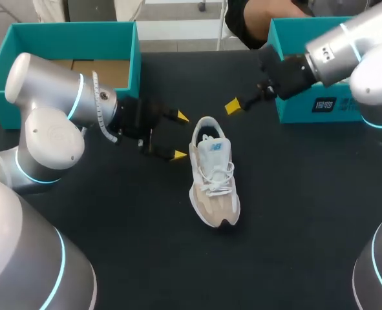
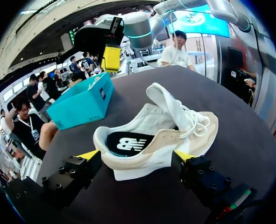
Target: Take the shoe out of the shoebox, open the shoe tongue, remove and reinsert the insole, then place the shoe into the shoebox
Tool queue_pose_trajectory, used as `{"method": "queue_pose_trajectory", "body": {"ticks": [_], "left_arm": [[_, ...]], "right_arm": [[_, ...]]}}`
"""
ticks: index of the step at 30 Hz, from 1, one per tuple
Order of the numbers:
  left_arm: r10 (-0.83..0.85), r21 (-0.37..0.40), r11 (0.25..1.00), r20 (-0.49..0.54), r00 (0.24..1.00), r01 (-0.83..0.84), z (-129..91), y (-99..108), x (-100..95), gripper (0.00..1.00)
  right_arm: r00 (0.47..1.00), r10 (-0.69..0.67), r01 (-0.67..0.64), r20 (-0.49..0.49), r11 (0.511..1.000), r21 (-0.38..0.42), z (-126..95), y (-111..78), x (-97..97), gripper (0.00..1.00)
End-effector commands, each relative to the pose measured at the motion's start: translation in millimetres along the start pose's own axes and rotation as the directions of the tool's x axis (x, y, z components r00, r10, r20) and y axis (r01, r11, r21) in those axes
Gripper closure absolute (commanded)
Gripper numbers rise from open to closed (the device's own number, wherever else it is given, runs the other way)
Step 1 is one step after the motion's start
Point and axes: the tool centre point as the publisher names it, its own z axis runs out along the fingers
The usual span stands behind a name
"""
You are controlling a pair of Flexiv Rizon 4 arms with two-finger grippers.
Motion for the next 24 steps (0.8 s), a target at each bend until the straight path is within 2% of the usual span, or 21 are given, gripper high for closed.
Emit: {"method": "queue_pose_trajectory", "body": {"ticks": [1,7,17,19,24], "left_arm": [[0.008,-0.010,1.000,-0.015,1.000,-0.008,-21.6,-0.3,-1.7,0.00],[0.080,-0.004,0.997,-0.092,0.993,-0.081,-47.0,-8.1,-3.8,0.00],[0.157,-0.019,0.987,-0.073,0.985,-0.159,-82.3,-11.4,-10.9,0.00],[0.159,-0.014,0.987,-0.063,0.985,-0.160,-89.2,-11.7,-15.6,0.00],[0.155,-0.049,0.987,-0.002,0.988,-0.155,-99.4,-9.3,-28.1,0.00]], "right_arm": [[0.962,0.157,-0.162,0.225,0.987,0.003,5.4,-10.8,1.8,1.00],[0.962,0.157,-0.162,0.225,0.987,0.003,5.4,-10.8,1.8,1.00],[0.962,0.157,-0.162,0.225,0.987,0.003,5.4,-10.8,1.8,1.00],[0.938,0.178,-0.191,0.296,0.982,0.015,8.5,-11.2,-1.4,1.00],[0.865,0.222,-0.238,0.450,0.971,-0.022,12.0,-13.1,-8.3,1.00]]}}
